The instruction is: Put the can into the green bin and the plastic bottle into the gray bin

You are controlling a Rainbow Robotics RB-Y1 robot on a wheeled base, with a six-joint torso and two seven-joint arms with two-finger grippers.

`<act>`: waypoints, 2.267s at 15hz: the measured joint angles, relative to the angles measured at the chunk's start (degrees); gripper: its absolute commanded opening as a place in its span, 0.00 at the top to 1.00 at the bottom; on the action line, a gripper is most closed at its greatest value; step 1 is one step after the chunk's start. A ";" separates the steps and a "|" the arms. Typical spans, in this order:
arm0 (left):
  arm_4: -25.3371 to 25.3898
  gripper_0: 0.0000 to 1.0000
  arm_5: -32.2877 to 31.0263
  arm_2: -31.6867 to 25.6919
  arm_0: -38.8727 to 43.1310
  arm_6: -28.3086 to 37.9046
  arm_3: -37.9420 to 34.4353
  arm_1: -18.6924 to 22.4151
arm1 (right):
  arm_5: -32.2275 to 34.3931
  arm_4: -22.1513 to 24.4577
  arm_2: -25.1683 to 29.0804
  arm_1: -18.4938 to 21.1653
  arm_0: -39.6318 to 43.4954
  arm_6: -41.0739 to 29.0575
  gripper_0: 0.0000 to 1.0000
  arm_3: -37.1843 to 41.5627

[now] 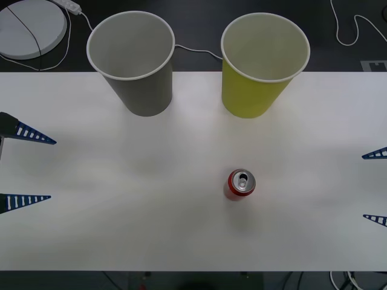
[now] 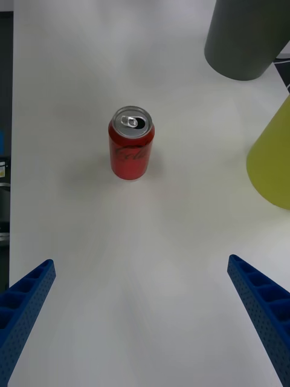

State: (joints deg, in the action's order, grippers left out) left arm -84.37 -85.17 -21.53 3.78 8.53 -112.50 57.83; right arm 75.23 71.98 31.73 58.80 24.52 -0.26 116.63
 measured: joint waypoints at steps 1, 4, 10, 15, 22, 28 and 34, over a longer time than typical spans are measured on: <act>0.00 0.00 0.00 0.00 0.00 0.00 0.00 0.00 | 0.00 0.00 0.00 0.00 0.00 0.00 0.00 0.00; 0.00 0.00 0.00 0.00 0.00 0.00 0.00 0.00 | 0.00 0.00 0.00 0.00 0.00 0.00 0.00 0.00; 0.00 0.00 0.00 0.00 0.00 0.00 0.01 0.00 | 0.47 -0.92 -1.47 0.25 0.55 0.59 0.00 -1.20; 0.00 0.00 0.00 0.00 0.00 0.00 0.01 0.00 | -1.48 -4.80 -6.68 0.18 -1.33 7.15 0.00 -7.55; 0.00 0.00 0.00 0.00 0.00 0.00 0.00 0.00 | -6.45 -14.75 -16.11 0.15 -2.81 20.58 0.00 -17.61; 0.00 0.00 0.00 0.00 0.00 0.00 0.00 0.00 | -6.90 -20.30 -23.27 -2.90 -6.45 28.32 0.00 -27.10; 0.00 0.00 0.00 0.00 0.00 0.00 0.00 0.00 | -6.79 -27.96 -35.07 -5.76 -13.17 36.08 0.00 -38.20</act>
State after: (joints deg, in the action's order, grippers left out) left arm -84.38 -85.17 -21.53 3.78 8.52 -112.50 57.83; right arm 68.44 44.02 -3.34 53.04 11.35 35.82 78.43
